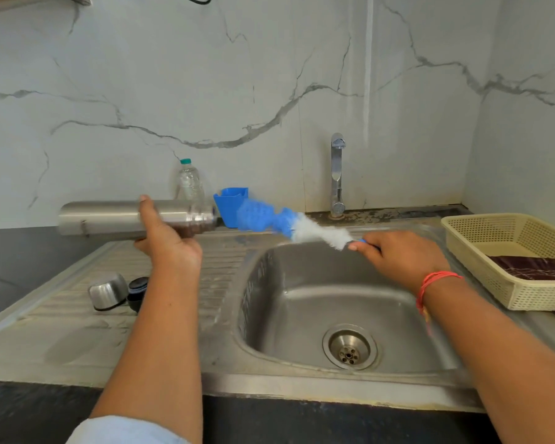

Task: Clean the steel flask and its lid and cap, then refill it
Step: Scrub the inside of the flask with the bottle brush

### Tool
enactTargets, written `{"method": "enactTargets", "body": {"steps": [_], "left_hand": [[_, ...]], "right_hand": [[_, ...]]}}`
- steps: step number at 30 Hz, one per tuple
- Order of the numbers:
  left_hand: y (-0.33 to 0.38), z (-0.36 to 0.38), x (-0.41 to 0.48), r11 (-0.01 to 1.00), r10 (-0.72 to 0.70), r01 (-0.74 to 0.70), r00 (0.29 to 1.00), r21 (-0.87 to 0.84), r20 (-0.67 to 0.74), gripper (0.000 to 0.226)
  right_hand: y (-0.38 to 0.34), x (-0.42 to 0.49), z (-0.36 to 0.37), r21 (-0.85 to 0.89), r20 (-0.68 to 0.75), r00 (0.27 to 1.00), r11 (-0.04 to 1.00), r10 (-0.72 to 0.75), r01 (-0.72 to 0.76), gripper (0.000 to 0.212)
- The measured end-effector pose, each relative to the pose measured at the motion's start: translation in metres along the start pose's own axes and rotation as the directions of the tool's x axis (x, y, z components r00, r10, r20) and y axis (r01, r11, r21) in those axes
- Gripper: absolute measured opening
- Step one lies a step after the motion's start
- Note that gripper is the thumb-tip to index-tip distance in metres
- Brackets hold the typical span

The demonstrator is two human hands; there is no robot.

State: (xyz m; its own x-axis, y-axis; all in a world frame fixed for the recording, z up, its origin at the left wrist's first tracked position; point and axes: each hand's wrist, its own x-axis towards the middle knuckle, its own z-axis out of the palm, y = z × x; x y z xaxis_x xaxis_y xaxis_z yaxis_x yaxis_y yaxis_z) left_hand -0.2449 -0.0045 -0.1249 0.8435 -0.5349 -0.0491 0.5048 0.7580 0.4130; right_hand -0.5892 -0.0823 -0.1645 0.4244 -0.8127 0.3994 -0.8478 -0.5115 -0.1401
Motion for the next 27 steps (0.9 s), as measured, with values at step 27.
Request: {"method": "enactTargets", "body": {"steps": [27], "left_hand": [[-0.035, 0.001, -0.023, 0.957, -0.244, 0.209, 0.956, 0.201, 0.165, 0.098]], "right_hand": [[-0.051, -0.008, 0.020, 0.874, 0.251, 0.964, 0.408, 0.089, -0.265, 0.022]]}}
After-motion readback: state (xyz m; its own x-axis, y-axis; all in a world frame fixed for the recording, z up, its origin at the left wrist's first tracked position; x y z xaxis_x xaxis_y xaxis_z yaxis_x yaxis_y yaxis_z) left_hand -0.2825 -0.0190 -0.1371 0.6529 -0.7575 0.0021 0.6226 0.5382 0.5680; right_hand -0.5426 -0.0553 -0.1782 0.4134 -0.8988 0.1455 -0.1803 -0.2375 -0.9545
